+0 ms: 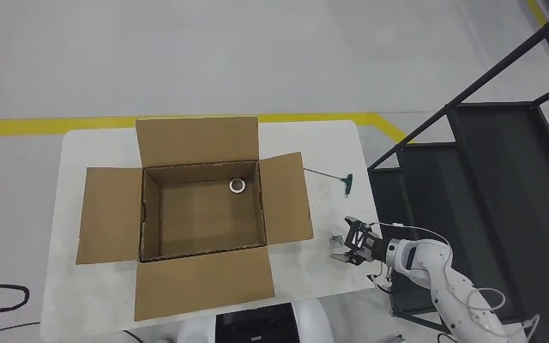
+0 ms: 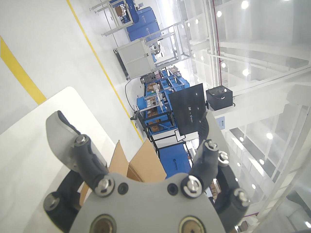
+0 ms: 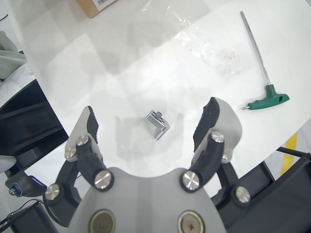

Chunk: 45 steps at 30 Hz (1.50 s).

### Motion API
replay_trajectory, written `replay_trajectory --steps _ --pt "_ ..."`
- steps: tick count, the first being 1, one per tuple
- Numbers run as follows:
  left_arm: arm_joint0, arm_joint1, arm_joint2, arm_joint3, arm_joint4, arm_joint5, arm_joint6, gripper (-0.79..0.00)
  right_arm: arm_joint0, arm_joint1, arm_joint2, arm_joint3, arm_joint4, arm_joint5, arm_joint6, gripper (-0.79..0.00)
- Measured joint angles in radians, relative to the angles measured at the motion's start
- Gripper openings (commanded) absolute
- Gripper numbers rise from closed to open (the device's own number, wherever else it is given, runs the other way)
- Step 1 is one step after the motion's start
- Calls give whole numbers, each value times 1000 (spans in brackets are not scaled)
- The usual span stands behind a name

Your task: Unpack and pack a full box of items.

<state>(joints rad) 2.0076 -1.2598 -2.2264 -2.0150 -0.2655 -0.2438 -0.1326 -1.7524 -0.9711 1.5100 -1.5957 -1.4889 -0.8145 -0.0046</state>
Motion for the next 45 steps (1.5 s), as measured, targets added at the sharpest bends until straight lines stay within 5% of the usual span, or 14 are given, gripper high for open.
replay_trajectory --steps 6,13,22,35,45 --pt "-72 -8 152 -16 70 28 32 0 0 0 0 0 0 0 0 0" --pt "-24 -24 291 -22 119 -45 52 0 0 0 0 0 0 0 0 0" --pt "-68 -25 263 -39 121 -44 46 0 0 0 0 0 0 0 0 0" --pt "-351 1 253 29 159 218 -71 0 0 0 0 0 0 0 0 0" --pt "-359 2 252 31 162 229 -76 0 0 0 0 0 0 0 0 0"
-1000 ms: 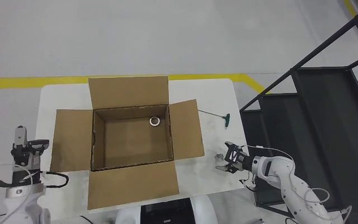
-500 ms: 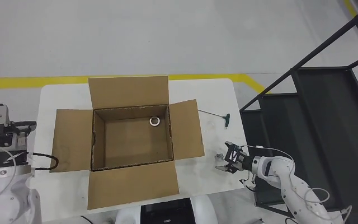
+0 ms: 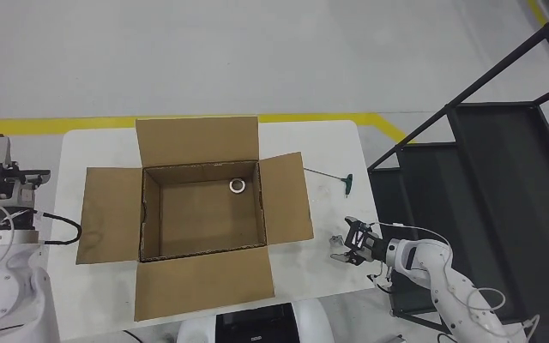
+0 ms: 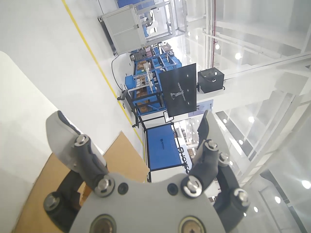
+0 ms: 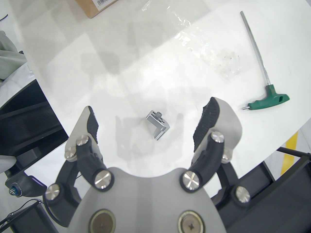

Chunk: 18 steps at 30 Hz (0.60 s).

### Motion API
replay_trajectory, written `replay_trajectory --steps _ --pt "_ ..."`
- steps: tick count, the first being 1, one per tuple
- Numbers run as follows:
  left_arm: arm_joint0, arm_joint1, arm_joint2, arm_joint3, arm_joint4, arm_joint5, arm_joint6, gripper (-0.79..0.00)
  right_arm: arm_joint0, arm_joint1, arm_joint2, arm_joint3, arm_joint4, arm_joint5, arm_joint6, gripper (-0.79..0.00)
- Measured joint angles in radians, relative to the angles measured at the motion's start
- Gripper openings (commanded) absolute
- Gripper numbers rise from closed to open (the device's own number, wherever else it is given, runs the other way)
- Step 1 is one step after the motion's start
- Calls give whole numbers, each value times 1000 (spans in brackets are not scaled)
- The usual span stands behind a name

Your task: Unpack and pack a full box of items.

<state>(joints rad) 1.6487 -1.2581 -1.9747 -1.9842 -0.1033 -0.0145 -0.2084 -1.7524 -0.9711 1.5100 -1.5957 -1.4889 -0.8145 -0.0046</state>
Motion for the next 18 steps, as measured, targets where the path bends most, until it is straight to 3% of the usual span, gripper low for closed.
replay_trajectory --steps 7,10,14,18 --pt "0 0 0 0 0 0 0 0 23 -4 -46 -4 -20 22 42 0" --pt "0 0 0 0 0 0 0 0 50 -10 -83 3 -52 66 94 -135" --pt "0 0 0 0 0 0 0 0 91 -18 -132 30 -82 125 155 -62" --pt "0 0 0 0 0 0 0 0 122 -23 -158 69 -91 151 171 -58"
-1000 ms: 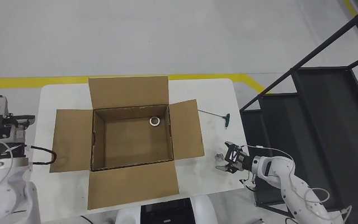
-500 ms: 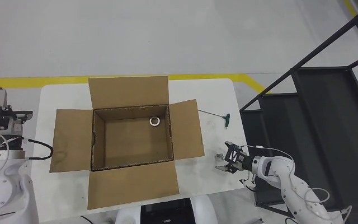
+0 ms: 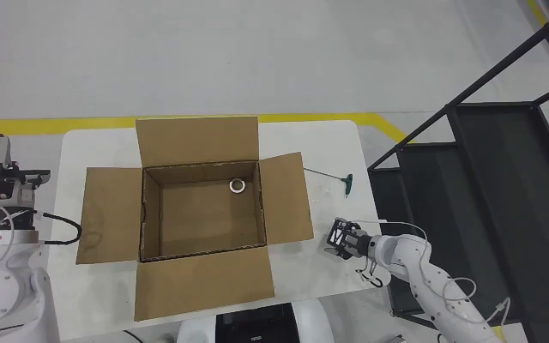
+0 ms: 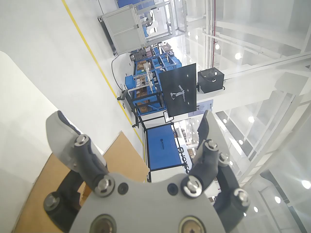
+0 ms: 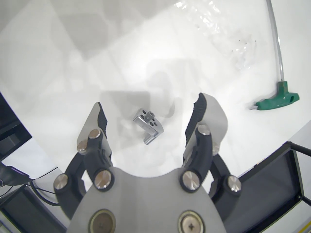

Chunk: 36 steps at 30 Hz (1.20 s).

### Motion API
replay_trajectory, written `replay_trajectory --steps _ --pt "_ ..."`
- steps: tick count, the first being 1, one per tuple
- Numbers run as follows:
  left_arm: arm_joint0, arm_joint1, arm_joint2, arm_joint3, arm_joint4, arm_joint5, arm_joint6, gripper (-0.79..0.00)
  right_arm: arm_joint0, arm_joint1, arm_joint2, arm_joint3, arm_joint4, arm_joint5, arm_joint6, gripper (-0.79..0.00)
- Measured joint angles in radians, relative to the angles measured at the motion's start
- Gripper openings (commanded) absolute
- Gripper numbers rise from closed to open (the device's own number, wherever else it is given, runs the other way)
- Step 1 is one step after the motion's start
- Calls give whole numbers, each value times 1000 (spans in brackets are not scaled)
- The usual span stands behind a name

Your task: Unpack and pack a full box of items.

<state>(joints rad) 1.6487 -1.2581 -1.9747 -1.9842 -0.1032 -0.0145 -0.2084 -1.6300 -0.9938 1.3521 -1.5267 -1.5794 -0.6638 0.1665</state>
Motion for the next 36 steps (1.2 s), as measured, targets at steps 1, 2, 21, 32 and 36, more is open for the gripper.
replay_trajectory --steps 1,2,21,32,36 --pt "0 0 0 0 0 0 0 0 5 0 -2 9 1 -1 0 -58" --pt "0 0 0 0 0 0 0 0 10 0 -2 18 1 -4 -1 -62" --pt "0 0 0 0 0 0 0 0 46 0 -32 68 -30 6 18 -785" --pt "0 0 0 0 0 0 0 0 9 13 21 22 0 -31 -47 -785" --pt "0 0 0 0 0 0 0 0 -24 25 73 -11 50 -108 -103 -785"
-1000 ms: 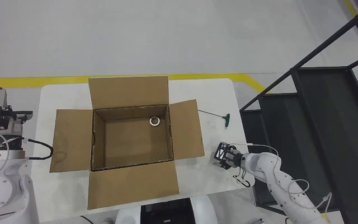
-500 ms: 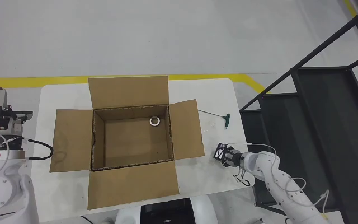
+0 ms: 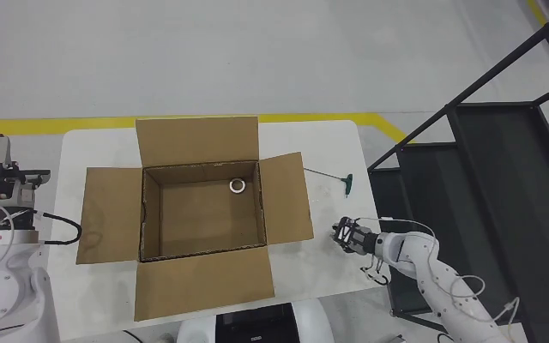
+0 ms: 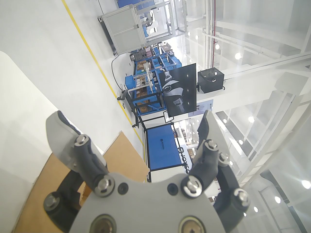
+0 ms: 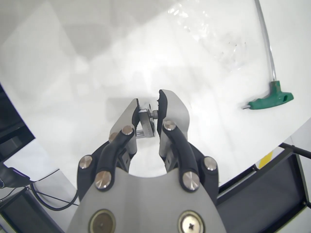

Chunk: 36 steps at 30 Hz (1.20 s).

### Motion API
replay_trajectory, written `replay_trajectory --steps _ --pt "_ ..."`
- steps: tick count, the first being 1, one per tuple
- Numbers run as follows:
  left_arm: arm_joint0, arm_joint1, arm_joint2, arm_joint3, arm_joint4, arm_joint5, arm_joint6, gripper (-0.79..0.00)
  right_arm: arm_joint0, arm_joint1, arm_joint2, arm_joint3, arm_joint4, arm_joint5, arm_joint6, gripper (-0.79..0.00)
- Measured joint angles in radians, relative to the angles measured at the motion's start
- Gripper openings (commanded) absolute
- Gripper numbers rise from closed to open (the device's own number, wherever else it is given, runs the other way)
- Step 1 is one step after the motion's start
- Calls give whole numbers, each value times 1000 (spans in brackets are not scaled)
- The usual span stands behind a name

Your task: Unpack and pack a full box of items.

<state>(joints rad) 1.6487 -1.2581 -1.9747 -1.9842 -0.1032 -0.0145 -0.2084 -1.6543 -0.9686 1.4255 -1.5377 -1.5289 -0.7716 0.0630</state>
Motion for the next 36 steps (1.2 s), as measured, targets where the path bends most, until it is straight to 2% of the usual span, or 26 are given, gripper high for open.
replay_trajectory --steps 8,14,19,24,28,31,36 --pt "0 0 0 0 0 0 0 0 -116 40 229 -111 171 -241 -169 -785" --pt "0 0 0 0 0 0 0 0 -193 69 297 -276 312 -241 -318 -785" --pt "0 0 0 0 0 0 0 0 -195 92 297 -410 371 -241 -348 -785" --pt "0 0 0 0 0 0 0 0 -159 105 247 -545 426 -241 -282 -785" --pt "0 0 0 0 0 0 0 0 -107 108 161 -622 475 -238 -170 -785" --pt "0 0 0 0 0 0 0 0 -54 106 65 -654 520 -217 -59 -785" --pt "0 0 0 0 0 0 0 0 77 91 -113 -656 569 -124 97 -785"
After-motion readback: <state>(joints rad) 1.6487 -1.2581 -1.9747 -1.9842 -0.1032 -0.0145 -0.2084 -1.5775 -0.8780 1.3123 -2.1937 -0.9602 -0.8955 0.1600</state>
